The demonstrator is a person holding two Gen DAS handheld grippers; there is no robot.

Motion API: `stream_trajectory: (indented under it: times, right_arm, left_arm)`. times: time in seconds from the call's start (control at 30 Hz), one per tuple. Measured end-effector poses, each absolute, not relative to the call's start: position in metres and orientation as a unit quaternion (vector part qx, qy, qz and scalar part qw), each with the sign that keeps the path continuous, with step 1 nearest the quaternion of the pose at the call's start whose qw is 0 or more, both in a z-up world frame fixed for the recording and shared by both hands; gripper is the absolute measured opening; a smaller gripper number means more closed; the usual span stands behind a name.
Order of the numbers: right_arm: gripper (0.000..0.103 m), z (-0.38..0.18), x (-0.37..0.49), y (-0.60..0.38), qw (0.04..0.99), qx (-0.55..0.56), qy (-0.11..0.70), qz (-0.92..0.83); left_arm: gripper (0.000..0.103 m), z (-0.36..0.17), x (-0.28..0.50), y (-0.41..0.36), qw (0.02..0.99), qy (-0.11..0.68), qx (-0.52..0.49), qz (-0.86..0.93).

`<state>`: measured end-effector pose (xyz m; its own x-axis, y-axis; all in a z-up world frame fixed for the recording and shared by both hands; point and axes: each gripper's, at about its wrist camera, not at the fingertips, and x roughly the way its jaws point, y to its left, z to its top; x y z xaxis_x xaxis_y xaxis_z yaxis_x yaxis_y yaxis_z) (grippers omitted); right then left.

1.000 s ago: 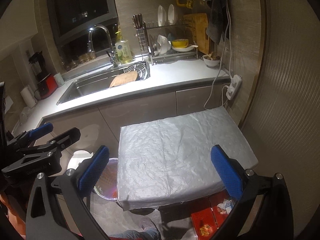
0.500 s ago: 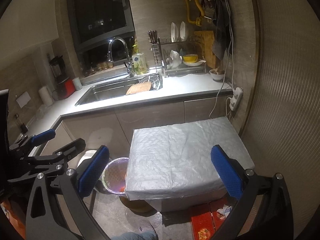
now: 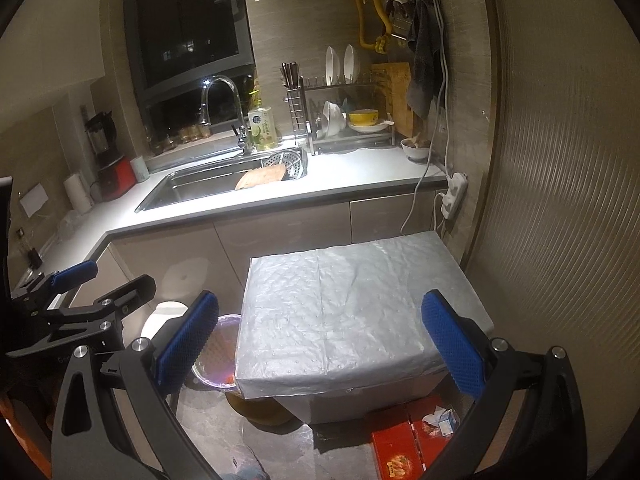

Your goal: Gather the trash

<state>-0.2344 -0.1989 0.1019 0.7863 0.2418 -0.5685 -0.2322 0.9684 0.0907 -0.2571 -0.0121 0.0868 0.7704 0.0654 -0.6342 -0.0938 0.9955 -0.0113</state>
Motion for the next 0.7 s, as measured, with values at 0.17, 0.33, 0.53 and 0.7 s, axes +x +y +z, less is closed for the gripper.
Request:
stream_trajectory:
  times: [0.17, 0.33, 0.53, 0.7]
  right_arm:
    - [0.101, 0.100, -0.228, -0.194, 0.945, 0.007, 0.304, 0.120]
    - [0.101, 0.098, -0.225, -0.189, 0.945, 0.008, 0.305, 0.122]
    - [0.101, 0.097, -0.223, -0.184, 0.943, 0.003, 0.307, 0.126]
    - [0.101, 0.097, -0.222, -0.183, 0.943, 0.001, 0.307, 0.129]
  left_arm:
    - [0.095, 0.086, -0.250, -0.004, 0.940, 0.337, -0.019, 0.043]
    - [0.095, 0.086, -0.246, 0.001, 0.941, 0.337, -0.016, 0.041]
    - [0.095, 0.086, -0.244, 0.003, 0.940, 0.337, -0.019, 0.039]
    - [0.095, 0.086, -0.243, 0.005, 0.940, 0.337, -0.019, 0.039]
